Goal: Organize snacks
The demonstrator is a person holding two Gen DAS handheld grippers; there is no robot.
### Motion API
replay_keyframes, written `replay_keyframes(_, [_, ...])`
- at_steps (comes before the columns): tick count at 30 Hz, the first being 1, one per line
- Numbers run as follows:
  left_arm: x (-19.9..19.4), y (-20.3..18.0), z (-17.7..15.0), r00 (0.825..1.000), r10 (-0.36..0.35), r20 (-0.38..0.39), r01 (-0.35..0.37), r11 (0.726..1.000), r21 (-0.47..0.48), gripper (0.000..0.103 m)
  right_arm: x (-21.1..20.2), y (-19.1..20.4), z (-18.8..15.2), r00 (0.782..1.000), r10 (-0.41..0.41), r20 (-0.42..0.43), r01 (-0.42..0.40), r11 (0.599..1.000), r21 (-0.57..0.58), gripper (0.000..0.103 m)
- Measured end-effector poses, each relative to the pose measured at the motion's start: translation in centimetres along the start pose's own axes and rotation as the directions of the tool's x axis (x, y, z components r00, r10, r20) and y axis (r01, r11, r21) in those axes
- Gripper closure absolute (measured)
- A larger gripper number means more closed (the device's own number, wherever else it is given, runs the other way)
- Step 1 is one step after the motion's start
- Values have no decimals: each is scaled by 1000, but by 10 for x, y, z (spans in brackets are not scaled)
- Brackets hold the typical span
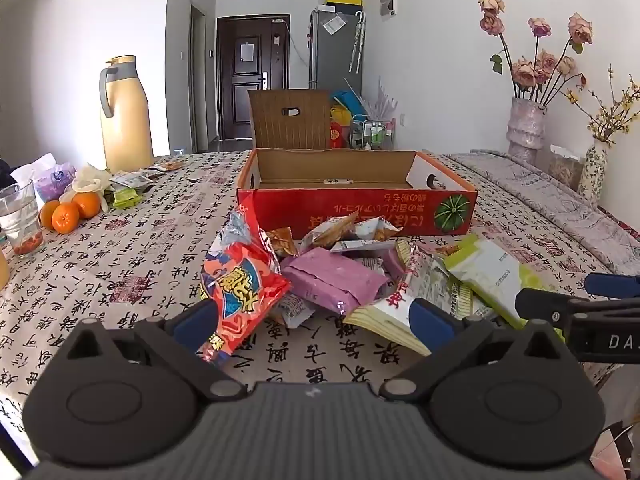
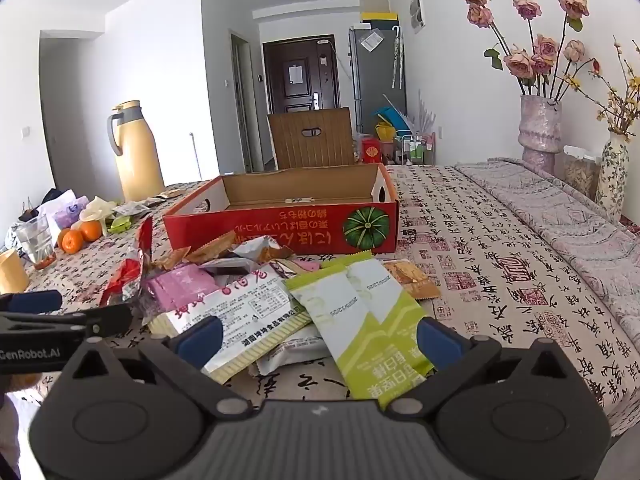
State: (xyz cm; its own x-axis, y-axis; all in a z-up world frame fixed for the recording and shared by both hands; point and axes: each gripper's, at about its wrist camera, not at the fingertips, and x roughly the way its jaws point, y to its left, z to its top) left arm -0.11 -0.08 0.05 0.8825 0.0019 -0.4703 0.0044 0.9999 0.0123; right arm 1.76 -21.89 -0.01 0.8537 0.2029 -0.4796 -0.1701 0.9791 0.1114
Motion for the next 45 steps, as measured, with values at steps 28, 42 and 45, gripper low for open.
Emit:
replay_keyframes(28, [1, 1, -3, 1000, -18, -17, 18, 1000, -16, 0, -1, 3, -3, 1000, -3, -9, 3, 1000, -2, 0])
replay_keyframes(42, [2, 1, -5, 1000, -17, -19, 16, 1000, -18, 0, 2, 1, -4, 1000, -5, -14, 5, 1000, -6, 0])
replay_keyframes(45, [2, 1, -5, 1000, -17, -19, 16, 1000, -18, 0, 2, 1, -3, 1000, -6, -14, 6, 1000, -7, 0])
